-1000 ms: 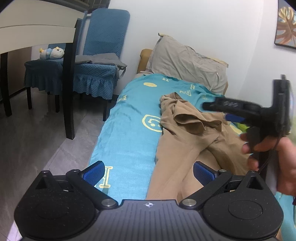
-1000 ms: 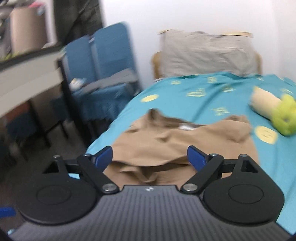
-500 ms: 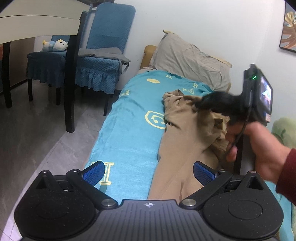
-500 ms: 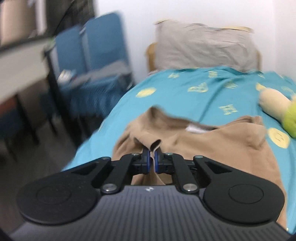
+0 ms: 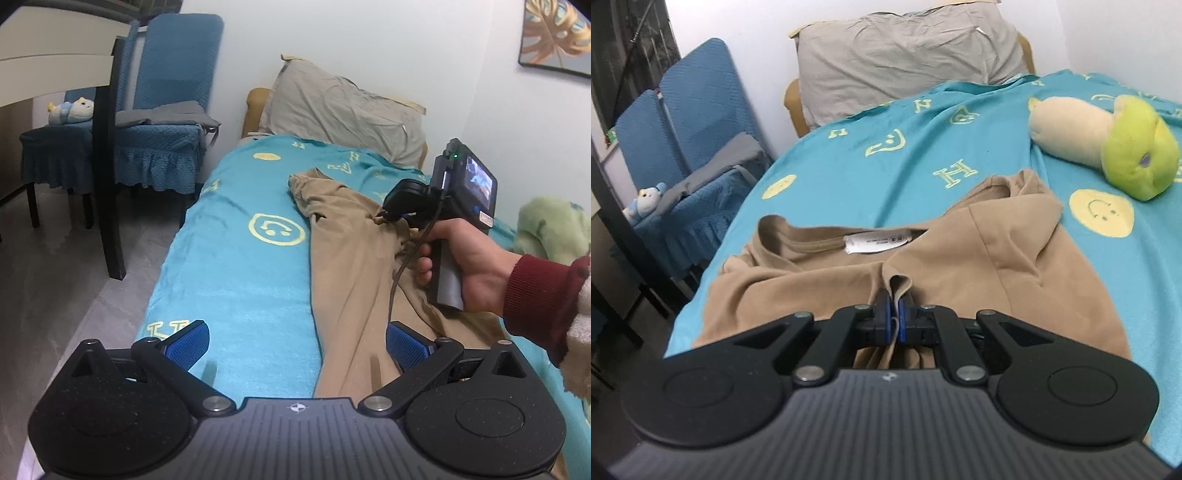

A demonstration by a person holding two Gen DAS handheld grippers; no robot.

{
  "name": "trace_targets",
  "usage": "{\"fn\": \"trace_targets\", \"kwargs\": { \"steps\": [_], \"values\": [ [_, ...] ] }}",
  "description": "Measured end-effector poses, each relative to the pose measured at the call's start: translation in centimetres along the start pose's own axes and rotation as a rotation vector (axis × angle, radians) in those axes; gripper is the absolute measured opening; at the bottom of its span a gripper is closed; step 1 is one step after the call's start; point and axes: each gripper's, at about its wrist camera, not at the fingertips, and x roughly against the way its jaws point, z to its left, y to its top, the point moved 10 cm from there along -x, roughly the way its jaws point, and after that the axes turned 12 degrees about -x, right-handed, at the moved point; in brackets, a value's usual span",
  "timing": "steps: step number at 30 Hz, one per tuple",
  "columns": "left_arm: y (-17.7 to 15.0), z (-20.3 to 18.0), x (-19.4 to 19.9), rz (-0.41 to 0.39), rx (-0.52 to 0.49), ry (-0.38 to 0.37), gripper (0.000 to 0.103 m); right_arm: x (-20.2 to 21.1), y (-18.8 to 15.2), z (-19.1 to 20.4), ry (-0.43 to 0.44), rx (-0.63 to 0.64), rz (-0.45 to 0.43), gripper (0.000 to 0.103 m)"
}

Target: Fold clothes

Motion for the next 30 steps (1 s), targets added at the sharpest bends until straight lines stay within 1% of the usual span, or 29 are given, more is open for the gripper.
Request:
{"fn": "trace_targets", "kwargs": {
  "steps": [3,5,6,7,8,9,10,14,17,19,23,25,27,30],
  "values": [
    [0.0,-0.3,-0.4,0.014,-0.010,0.003,0.103,1.1,0.1,0.2,0.017,0.013,0.019,0.010],
    [0.0,-0.5,-0.4,0.016,-0.016,0.005,0.103,2.8,0.4,0.4,-0.002,0.041,0.008,0.015],
    [0.1,-0.7,-0.2,0.012,-0.019,0.003,0.103,3.9,0.6,0.6,-0.009,0.060,0.000,0.029],
    [0.3,-1.0,-0.1,0.006,-0.025,0.003,0.103,5.2,0.9,0.8,-0.002,0.074,-0.007,0.057],
    [0.4,-1.3,0.2,-0.001,-0.038,0.004,0.103,6.7,1.2,1.1,0.012,0.081,-0.015,0.073],
    [0.6,-1.6,0.5,-0.008,-0.051,0.006,0.103,8.3,1.5,1.4,0.033,0.087,-0.025,0.097],
    [0.7,-1.9,0.8,-0.015,-0.064,0.007,0.103,10.3,1.7,1.8,0.054,0.092,-0.037,0.103],
    [1.2,-3.6,2.3,-0.055,-0.137,0.013,0.103,17.8,1.6,2.6,0.092,0.085,-0.017,0.103],
    [1.3,-4.3,3.5,-0.067,-0.156,0.009,0.103,23.7,0.5,2.6,0.093,0.044,0.001,0.103],
    [1.0,-4.3,4.2,-0.051,-0.139,-0.002,0.103,27.7,-1.0,2.4,0.096,0.052,0.000,0.103],
    [-0.5,-3.9,5.3,0.021,-0.065,-0.050,0.103,34.9,-4.6,1.3,0.100,0.072,-0.004,0.103],
    [-1.4,-3.1,5.4,0.072,-0.025,-0.062,0.103,37.5,-6.3,-0.1,0.100,0.039,0.003,0.103],
    [-2.2,-2.0,5.4,0.124,0.016,-0.070,0.103,38.9,-7.5,-1.7,0.101,-0.027,0.024,0.103],
    [-3.3,-0.4,5.4,0.201,0.077,-0.082,0.103,38.7,-8.0,-3.4,0.102,-0.119,0.069,0.103]
  ]
}}
